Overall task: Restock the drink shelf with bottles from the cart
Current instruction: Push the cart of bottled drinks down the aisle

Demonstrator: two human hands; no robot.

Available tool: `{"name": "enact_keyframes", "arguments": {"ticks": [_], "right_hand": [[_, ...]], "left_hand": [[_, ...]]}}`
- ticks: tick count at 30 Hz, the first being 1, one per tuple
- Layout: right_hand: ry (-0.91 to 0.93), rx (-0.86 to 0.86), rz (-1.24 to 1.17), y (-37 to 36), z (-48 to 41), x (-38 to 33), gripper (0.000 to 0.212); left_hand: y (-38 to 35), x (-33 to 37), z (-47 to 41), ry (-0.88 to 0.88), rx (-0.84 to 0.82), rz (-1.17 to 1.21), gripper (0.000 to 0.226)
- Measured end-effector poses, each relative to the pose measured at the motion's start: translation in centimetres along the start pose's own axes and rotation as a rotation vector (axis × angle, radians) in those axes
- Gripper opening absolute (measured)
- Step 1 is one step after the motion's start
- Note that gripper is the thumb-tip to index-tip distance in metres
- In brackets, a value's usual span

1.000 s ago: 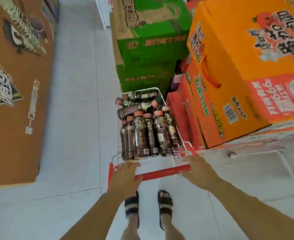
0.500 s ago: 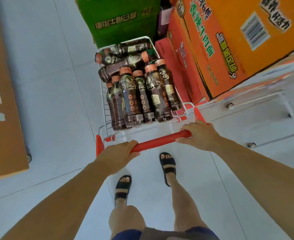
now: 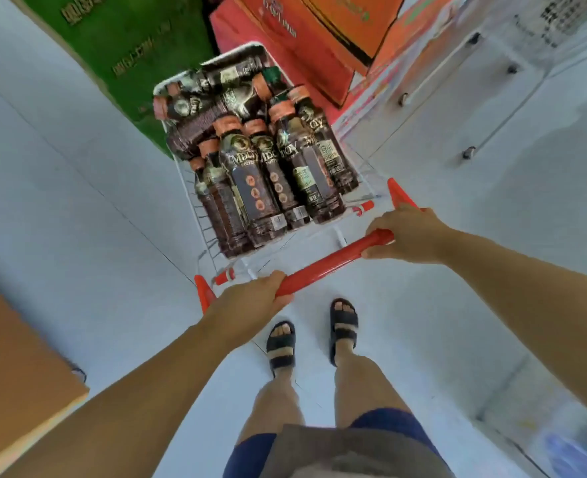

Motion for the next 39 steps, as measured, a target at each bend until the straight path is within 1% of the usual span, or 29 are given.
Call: {"name": "enact_keyframes", "arguments": {"ticks": [4, 9, 13, 17, 21, 24, 30, 33, 36, 39], "right_hand": [[-0.047, 0.014, -0.030, -3.4, 3.7, 0.4, 0.033], [-0.099, 0.011, -0.072, -7.2, 7.9, 1.5, 0.034], [-0.141, -0.057, -0.075, -9.9, 10.4, 2.4, 0.040], [-0.154, -0.088, -0.055, -12.4, 12.5, 3.0, 0.043], [-0.167, -0.125, -0.078, -14.5, 14.8, 3.7, 0.048], [-0.208, -0.107, -0.118, -15.9, 16.9, 4.7, 0.050], [-0.305, -0.040, -0.259, -18.1, 20.5, 7.4, 0.052], [-0.359, 0.015, -0.319, -18.6, 21.9, 9.0, 0.051], [-0.446, 0.056, -0.369, -18.7, 23.3, 11.1, 0.053], [-0.540, 0.140, -0.332, -18.8, 24.9, 13.0, 0.049]], "left_hand": [[-2.6, 0.9, 1.7, -0.038, -0.090, -0.035, 0.035], [-5.7, 2.6, 3.5, -0.090, -0.211, -0.057, 0.029], [-7.3, 3.9, 4.5, -0.169, -0.264, -0.177, 0.043], [-8.1, 4.6, 5.2, -0.249, -0.281, -0.295, 0.047], [-9.1, 5.6, 5.1, -0.347, -0.301, -0.426, 0.046], [-10.0, 6.7, 4.6, -0.416, -0.328, -0.501, 0.045], [-10.1, 10.8, 2.5, -0.576, -0.301, -0.609, 0.051], [-9.9, 13.1, 0.6, -0.666, -0.282, -0.730, 0.042], [-9.6, 15.8, -1.6, -0.764, -0.238, -0.804, 0.042], [-9.3, 19.0, -4.1, -0.884, -0.175, -0.823, 0.043]]}}
Point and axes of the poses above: each hand's wrist, its own z-axis away from the middle knuckle, its own y-axis out of the back of the hand, x = y × z, the point moved 6 cm from there along -z, towards the middle knuckle, and after that the axes turned 4 degrees about -z, right-handed, at the moved point
